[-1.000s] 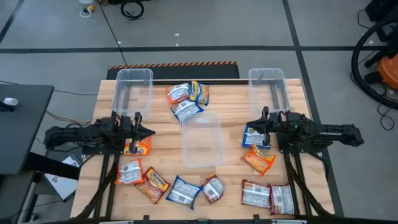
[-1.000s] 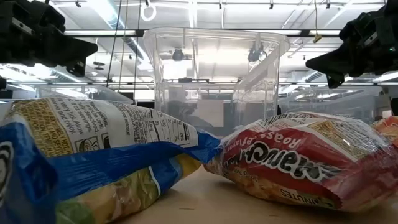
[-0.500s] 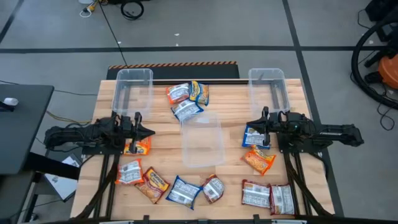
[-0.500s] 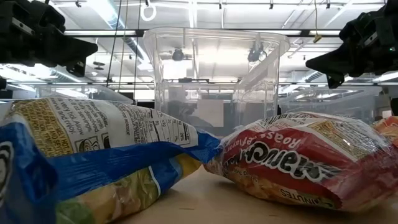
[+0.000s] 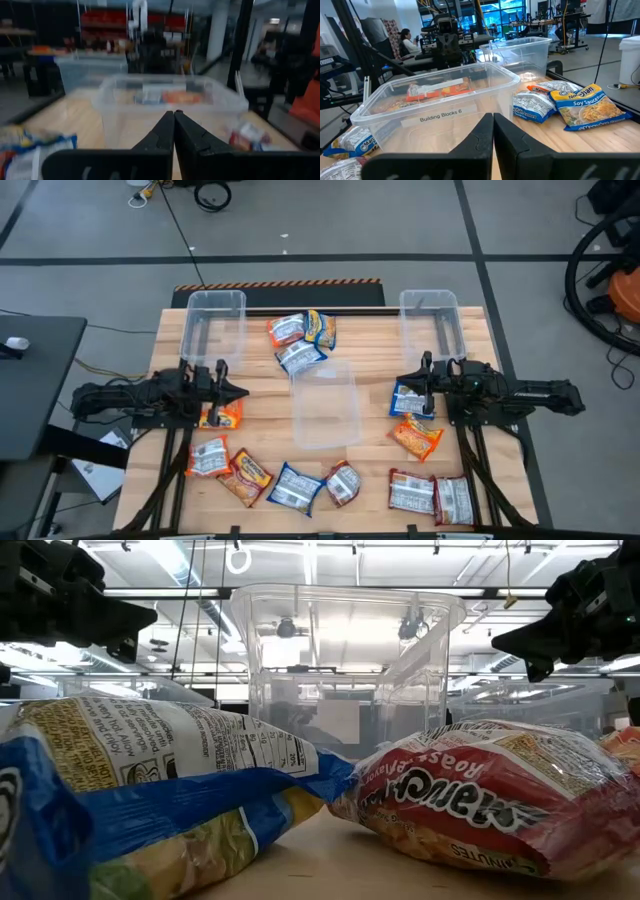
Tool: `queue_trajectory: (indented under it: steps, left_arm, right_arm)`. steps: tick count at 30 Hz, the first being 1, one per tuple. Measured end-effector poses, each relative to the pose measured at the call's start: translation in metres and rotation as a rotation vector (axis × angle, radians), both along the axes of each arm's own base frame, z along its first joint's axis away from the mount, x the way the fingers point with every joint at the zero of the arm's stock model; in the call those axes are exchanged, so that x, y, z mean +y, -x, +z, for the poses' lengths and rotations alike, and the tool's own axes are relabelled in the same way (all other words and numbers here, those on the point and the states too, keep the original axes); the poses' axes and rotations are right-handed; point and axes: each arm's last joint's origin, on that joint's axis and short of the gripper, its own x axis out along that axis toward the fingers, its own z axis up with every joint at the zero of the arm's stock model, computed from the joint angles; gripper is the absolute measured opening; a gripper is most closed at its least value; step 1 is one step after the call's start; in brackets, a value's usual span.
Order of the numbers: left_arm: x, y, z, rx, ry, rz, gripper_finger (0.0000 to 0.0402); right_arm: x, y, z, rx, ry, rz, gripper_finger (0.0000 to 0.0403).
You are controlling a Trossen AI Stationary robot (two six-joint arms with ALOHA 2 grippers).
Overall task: Sort Maruchan noodles
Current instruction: Put the orange noodle pack into the middle transparent bin
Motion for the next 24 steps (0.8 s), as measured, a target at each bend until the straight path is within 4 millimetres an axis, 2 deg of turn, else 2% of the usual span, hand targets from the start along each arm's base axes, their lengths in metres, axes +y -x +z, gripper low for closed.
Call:
queue_trajectory:
  steps: [6, 8, 12, 18, 24]
  left_arm:
    - [-0.007, -0.001, 0.01, -0.095, 0.127, -0.146, 0.0011]
    - [-0.01, -0.003, 0.011, -0.094, 0.145, -0.136, 0.0007]
    - [-0.019, -0.01, 0.005, -0.017, 0.18, -0.06, 0.0005]
    - [-0.043, -0.019, -0.005, 0.125, 0.218, -0.058, 0.0004]
    - [-0.071, -0.024, 0.001, 0.21, 0.174, -0.021, 0.0003]
  right_arm:
    - [0.0, 0.0, 0.0, 0.0, 0.0, 0.0, 0.0018]
    - [0.0, 0.0, 0.0, 0.0, 0.0, 0.0, 0.0018]
    - [0.0, 0.0, 0.0, 0.0, 0.0, 0.0, 0.0018]
    - [0.0, 0.0, 0.0, 0.0, 0.0, 0.0, 0.0018]
    - [0.0, 0.0, 0.0, 0.0, 0.0, 0.0, 0.0018]
